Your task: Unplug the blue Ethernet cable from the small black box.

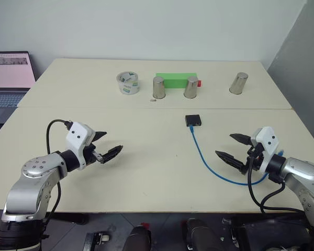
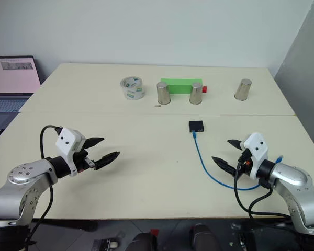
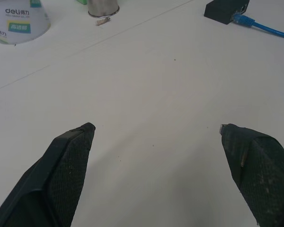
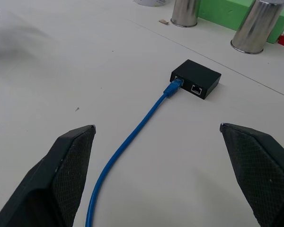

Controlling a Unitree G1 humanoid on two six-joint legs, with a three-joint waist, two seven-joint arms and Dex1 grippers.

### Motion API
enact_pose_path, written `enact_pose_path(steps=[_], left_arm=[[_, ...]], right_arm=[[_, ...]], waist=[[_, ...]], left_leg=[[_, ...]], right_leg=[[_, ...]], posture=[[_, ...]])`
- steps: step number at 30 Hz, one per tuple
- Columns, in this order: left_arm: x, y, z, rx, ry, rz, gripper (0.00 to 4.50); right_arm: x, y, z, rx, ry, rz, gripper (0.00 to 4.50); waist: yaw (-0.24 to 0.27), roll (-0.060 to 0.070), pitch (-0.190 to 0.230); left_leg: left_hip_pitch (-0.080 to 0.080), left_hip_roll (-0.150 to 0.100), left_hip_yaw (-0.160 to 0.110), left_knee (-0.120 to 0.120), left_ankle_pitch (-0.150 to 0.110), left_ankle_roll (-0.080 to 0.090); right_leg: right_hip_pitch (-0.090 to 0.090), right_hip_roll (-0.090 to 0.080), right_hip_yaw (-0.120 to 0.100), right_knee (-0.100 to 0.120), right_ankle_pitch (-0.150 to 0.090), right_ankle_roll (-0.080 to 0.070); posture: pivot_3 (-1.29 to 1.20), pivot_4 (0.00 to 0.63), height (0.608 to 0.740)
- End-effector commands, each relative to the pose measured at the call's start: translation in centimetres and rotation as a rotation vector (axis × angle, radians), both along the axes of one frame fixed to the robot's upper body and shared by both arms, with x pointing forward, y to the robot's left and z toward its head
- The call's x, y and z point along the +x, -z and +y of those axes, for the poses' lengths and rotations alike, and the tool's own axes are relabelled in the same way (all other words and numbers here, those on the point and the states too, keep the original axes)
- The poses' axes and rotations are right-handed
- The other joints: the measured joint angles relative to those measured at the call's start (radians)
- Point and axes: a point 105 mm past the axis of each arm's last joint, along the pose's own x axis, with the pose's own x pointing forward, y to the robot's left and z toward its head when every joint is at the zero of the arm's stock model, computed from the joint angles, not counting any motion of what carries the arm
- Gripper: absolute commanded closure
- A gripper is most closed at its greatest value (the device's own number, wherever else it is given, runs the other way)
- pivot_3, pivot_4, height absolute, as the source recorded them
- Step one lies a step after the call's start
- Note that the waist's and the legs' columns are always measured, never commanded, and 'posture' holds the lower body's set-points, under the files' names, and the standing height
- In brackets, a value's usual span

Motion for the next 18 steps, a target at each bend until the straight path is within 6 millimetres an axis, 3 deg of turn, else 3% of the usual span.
enact_pose_path(steps=[1,9,12,18], left_arm=[[-0.3,-1.6,-0.2,0.009,0.032,-0.06,0.0],[-0.2,-1.0,-0.5,0.035,0.04,-0.062,0.0],[0.0,-0.9,-1.1,0.03,0.059,-0.06,0.0],[0.3,-0.5,-3.1,0.021,0.135,-0.024,0.0]], right_arm=[[-0.2,-1.0,-0.3,-0.01,-0.001,-0.045,0.02],[-0.2,-0.6,-0.1,-0.013,0.016,-0.047,0.02],[0.2,-0.4,0.8,0.009,0.023,-0.048,0.02],[4.7,1.8,2.9,0.076,0.214,-0.04,0.02]], waist=[[0.0,0.0,0.0],[0.0,0.0,0.0],[0.0,0.0,0.0],[-0.011,0.0,0.0]], left_leg=[[0.0,0.0,0.0,0.0,0.0,0.0],[0.0,0.0,0.0,0.0,0.0,0.0],[0.0,0.0,0.0,0.0,0.0,0.0],[0.0,0.0,0.0,0.001,0.0,0.0]], right_leg=[[0.0,0.0,0.0,0.0,0.0,0.0],[0.0,0.0,0.0,0.0,0.0,0.0],[0.0,0.0,0.0,0.0,0.0,0.0],[0.0,0.0,0.0,0.002,0.001,0.001]], posture=[[0.0,0.15,0.74],[0.0,0.15,0.74],[0.0,0.15,0.74],[0.0,0.15,0.74]])
